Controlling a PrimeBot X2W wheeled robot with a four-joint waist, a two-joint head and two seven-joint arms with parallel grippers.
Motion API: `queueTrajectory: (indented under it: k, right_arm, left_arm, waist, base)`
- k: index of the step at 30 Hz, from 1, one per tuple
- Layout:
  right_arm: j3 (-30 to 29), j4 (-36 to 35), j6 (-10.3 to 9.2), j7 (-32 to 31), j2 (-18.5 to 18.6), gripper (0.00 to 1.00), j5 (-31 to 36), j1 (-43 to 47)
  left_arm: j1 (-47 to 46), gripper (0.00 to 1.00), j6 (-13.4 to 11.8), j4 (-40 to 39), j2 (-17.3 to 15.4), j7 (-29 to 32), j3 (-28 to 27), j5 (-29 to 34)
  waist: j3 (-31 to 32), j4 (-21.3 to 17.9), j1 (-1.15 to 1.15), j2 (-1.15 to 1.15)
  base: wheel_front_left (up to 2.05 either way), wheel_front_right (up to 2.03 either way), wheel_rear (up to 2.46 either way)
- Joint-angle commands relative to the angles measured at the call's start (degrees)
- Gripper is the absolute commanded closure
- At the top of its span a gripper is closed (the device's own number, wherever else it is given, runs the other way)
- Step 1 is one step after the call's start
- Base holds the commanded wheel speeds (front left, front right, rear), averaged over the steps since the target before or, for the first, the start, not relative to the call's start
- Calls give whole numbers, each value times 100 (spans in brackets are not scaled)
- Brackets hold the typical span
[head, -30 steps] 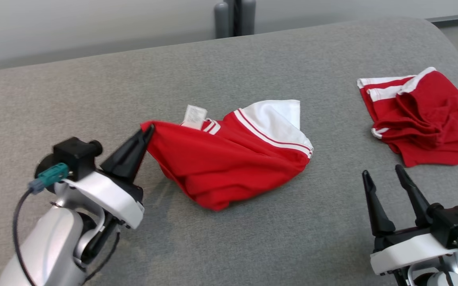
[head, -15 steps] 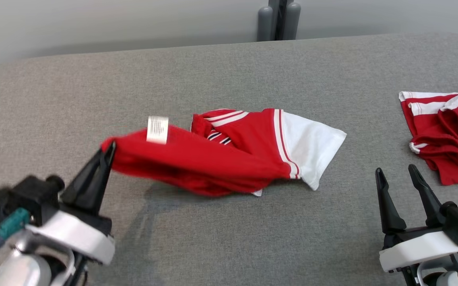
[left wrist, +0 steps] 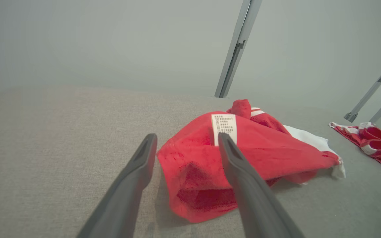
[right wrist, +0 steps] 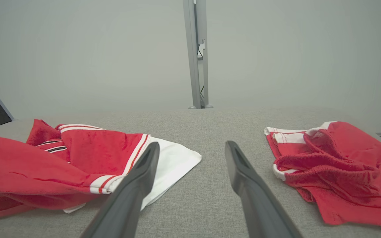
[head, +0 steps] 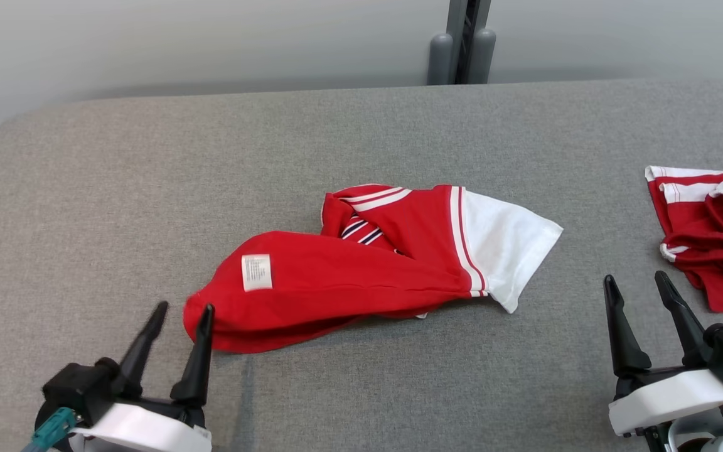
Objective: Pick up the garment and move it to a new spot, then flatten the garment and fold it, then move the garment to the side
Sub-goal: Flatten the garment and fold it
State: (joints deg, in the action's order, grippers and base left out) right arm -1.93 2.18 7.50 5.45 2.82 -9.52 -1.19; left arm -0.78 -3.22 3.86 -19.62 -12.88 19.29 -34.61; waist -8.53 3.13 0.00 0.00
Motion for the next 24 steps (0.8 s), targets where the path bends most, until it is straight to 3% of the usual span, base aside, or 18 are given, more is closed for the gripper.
queueTrajectory:
  k: [1, 7, 11, 24]
  right_arm:
    - [-29, -46, -3, -17, 25, 0, 23, 23]
    - [-64, -130, -3, -99, 25, 0, 197, 45]
    - [-44, -147, -3, -163, 26, 0, 291, 39]
    - [31, 65, -3, -206, 88, 0, 425, -26]
  left_arm:
    - [-77, 0, -37, -100, 30, -102, -110, 56]
    - [-110, 0, -280, -463, 173, -219, -489, 396]
    - [-151, 0, -351, -528, 85, -225, -582, 638]
    - [-229, 0, 59, -27, -231, -231, -601, 637]
  waist:
    - [69, 24, 0, 0]
    - [247, 73, 0, 0]
    - [365, 79, 0, 0]
    - [484, 148, 0, 0]
  base:
    - [0, 0, 0]
    - [0, 0, 0]
    - [0, 0, 0]
    - [0, 0, 0]
